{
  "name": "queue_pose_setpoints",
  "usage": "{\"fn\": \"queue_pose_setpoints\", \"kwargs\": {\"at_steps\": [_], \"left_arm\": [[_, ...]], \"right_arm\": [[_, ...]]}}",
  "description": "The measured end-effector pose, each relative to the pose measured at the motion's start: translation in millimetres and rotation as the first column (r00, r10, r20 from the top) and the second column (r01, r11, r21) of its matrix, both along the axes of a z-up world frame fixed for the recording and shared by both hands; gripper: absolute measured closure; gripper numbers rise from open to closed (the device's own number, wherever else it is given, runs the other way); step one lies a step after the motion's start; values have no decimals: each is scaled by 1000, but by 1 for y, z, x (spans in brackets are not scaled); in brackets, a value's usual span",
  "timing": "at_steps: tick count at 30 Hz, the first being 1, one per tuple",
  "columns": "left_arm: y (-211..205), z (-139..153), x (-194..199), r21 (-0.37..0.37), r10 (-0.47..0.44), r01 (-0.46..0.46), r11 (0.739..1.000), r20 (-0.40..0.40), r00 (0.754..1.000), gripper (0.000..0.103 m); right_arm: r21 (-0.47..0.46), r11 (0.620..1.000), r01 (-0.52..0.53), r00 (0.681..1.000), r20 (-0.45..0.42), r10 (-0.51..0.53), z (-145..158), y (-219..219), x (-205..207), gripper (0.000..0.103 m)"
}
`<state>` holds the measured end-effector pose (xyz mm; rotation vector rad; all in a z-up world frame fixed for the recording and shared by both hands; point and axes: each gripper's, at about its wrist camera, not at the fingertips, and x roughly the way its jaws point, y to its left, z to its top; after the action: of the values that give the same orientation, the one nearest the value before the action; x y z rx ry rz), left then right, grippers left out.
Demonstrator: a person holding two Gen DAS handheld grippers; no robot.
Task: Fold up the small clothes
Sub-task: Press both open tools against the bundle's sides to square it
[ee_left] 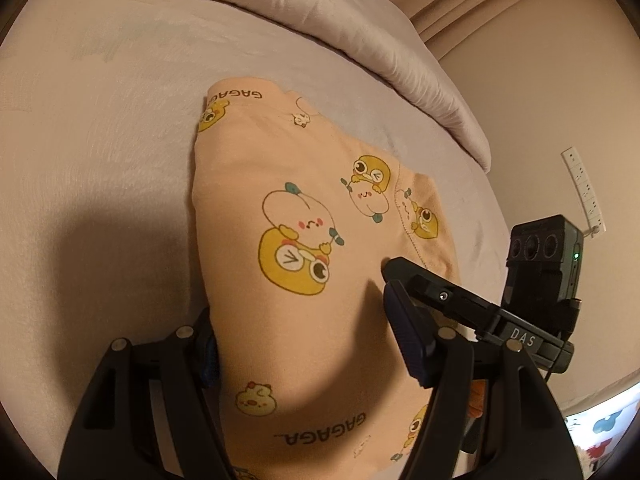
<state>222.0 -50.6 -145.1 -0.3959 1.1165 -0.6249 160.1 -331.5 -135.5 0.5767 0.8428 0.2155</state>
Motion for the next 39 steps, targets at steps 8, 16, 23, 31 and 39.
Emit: {"fn": "queue_pose_setpoints", "kwargs": {"at_steps": [8, 16, 23, 31, 39], "left_arm": [[-7, -1, -1, 57, -10, 9, 998, 28, 1000, 35], [-11, -1, 0, 82, -18, 15, 997, 40, 999, 35], [-14, 1, 0, 106, -25, 20, 994, 46, 999, 35], [-16, 2, -1, 130, -33, 26, 991, 54, 998, 35], [-17, 2, -1, 155, -35, 25, 988, 58, 998, 37]], "right_arm": [[-29, 1000, 5, 1000, 0, -5, 2, 4, 0, 52], [-45, 999, 2, 1000, 1, -2, 2, 5, 0, 53], [-63, 998, 0, 1000, -4, 0, 3, 7, 1, 54], [-93, 996, -4, 1000, -14, 3, 4, 9, 2, 54], [-124, 992, -9, 1000, -23, 7, 6, 11, 2, 54]]}}
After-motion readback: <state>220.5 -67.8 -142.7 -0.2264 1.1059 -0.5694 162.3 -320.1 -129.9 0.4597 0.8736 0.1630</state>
